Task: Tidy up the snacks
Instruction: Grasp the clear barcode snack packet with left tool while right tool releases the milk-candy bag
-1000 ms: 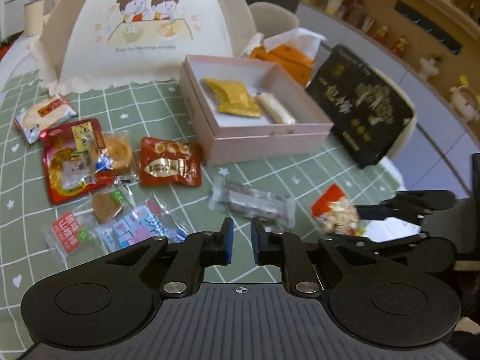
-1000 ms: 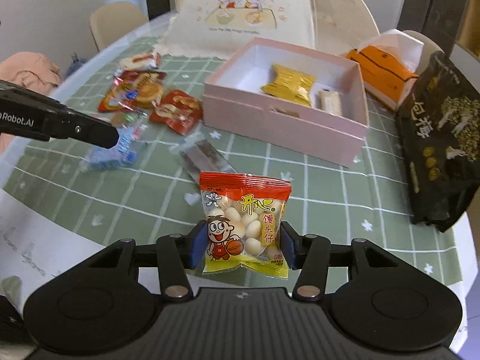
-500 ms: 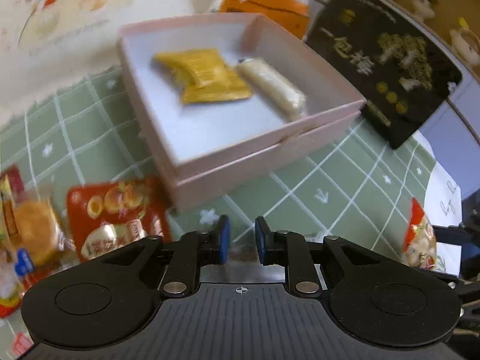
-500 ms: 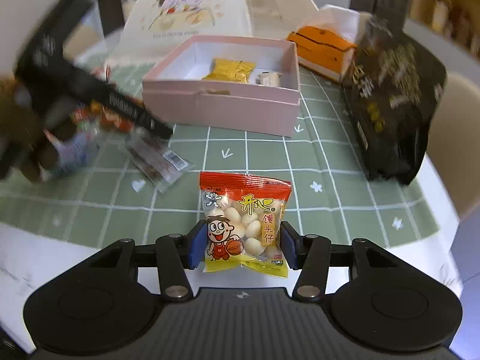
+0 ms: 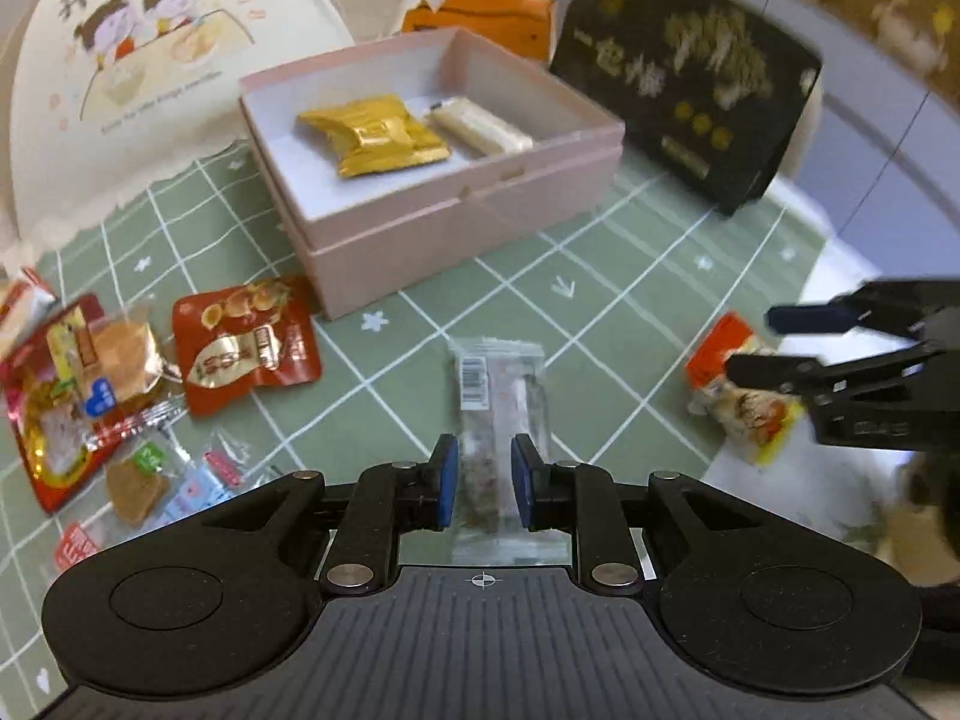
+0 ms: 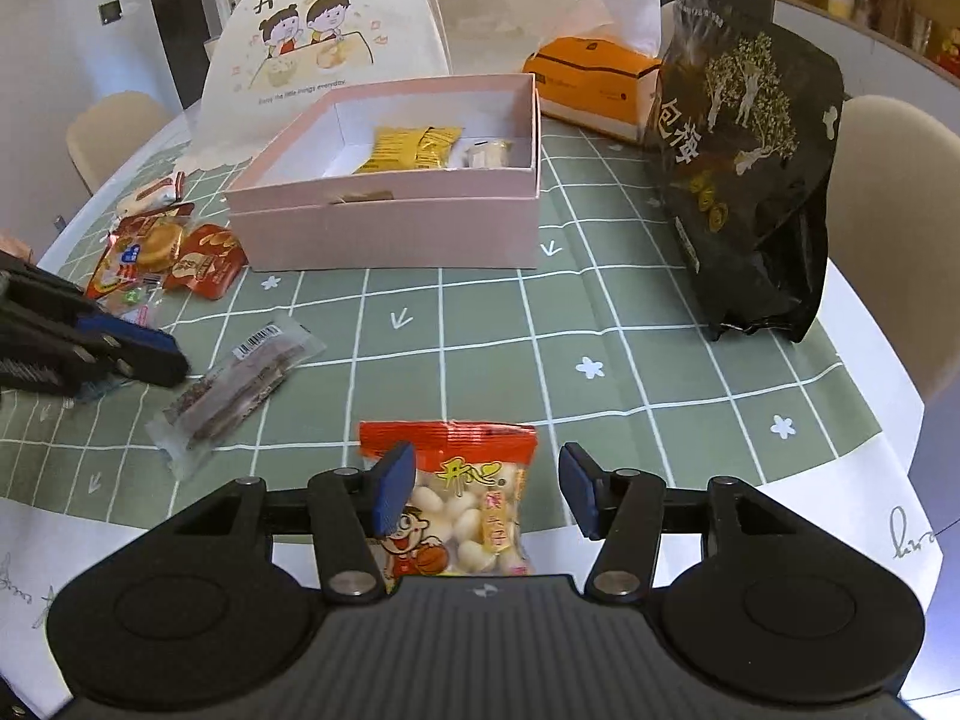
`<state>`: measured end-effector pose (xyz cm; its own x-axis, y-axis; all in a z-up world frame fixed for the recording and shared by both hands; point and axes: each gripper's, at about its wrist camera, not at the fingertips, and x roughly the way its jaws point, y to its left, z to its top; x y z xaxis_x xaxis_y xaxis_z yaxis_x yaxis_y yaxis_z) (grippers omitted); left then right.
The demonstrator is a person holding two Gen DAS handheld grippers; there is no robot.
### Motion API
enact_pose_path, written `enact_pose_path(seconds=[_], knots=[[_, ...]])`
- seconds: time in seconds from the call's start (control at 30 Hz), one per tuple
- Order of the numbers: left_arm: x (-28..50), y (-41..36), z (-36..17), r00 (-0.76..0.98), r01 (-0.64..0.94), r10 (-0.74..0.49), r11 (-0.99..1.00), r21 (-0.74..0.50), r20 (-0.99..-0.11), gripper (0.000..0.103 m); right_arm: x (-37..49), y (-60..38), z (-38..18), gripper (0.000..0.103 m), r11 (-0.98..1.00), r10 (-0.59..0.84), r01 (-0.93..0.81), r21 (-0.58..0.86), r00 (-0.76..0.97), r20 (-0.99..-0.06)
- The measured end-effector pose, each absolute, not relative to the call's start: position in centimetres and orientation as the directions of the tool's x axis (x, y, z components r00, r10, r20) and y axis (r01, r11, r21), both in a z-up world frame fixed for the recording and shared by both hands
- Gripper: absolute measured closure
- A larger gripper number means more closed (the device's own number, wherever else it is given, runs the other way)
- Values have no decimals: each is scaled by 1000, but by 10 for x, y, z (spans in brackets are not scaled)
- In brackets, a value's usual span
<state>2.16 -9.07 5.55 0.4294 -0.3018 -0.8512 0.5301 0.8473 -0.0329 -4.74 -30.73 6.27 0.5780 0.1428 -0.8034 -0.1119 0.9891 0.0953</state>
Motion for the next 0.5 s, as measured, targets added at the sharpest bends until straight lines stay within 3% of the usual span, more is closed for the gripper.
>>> enact_pose_path(seconds=[0.1,0.17,0.23,0.3,0.5], knots=[[18,-114,43,434,528,-239,849,30,-869,76,-52,-310,66,50,991,127,-102,83,581,-804],[19,-120,39,446,534,-227,844,54,-866,68,-58,-312,67,50,993,111,-98,66,585,-803],[23,-125,36,430,535,-241,844,31,-870,48,-63,-316,68,50,994,99,-91,55,586,-804],[25,-126,35,415,539,-257,842,9,-873,41,-67,-319,66,50,995,93,-80,56,583,-807],[24,-118,36,452,488,-209,872,44,-868,42,-73,-321,61,50,994,111,-72,85,570,-814]])
